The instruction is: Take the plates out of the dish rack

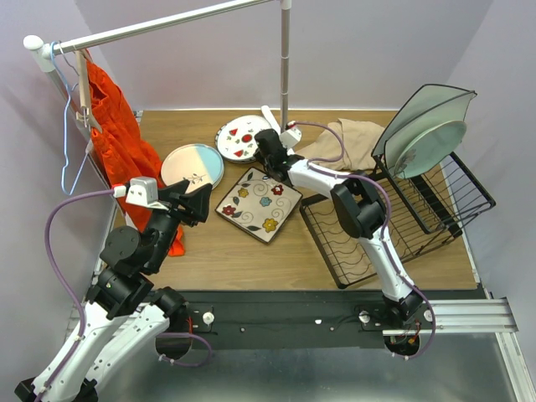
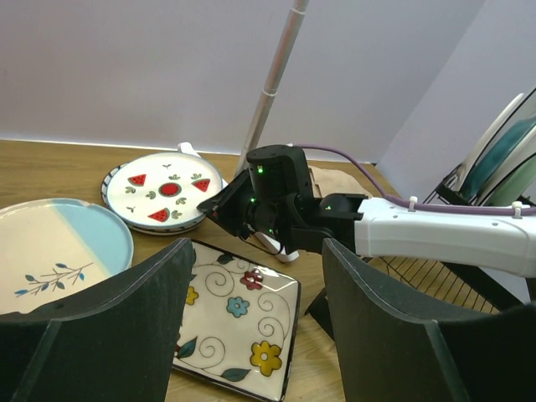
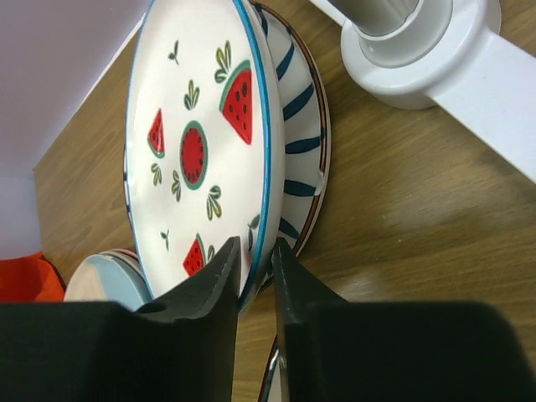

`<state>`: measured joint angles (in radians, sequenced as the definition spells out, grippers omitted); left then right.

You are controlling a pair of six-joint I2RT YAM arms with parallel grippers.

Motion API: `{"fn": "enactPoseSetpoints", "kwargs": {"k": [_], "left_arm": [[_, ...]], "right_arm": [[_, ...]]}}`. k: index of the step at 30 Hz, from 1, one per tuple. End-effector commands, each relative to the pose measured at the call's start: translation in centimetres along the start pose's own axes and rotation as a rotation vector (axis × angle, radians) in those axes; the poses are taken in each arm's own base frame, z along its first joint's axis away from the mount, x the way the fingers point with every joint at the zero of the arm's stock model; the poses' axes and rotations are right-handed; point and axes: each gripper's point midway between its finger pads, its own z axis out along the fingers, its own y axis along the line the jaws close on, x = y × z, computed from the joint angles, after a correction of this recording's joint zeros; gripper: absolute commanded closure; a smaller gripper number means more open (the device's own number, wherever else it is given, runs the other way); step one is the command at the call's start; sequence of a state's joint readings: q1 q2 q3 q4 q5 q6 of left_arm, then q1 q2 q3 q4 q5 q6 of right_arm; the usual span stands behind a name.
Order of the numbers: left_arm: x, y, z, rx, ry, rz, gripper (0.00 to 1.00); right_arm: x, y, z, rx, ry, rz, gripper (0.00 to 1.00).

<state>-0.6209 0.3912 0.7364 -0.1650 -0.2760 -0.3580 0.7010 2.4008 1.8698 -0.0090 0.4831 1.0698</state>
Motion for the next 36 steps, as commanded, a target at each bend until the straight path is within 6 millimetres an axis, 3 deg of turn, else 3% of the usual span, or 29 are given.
{"fn": "enactPoseSetpoints", "kwargs": {"k": [1,11,14,20,26,36], "left_arm": [[0.0,0.4,0.0,-0.015,-0.006,0.015,0.28],[0.0,0.3,0.1,-0.013,-0.005,0.015,0.28],[-0.1,0.3,0.1,-0.012,-0.006,0.013,0.28],[0.1,0.3,0.1,-0.011,-0.001,0.014,0.28],[0.1,0.2,0.2,-0.009,-0.001,0.016,0.28],[0.1,0.3,0.2,-0.011,0.000,0.016,0.28]], "right_arm": [[-0.7,-0.1,0.4,0.006,-0.029,0.012,0.81],[-0.3,-0.6,1.2,0.003,-0.001,0.021,0.75],[0.0,-0.9,1.4,0.005,0.008,0.019,0.66],[-1.1,-1.5,0.9,0.039,-0.012,-0.016,0.60],[-2.2,-1.5,0.5,0.055,-0.025,-0.043,0.63],[-1.0,-1.8,1.6,0.050,0.005,-0.036,0.78]]}}
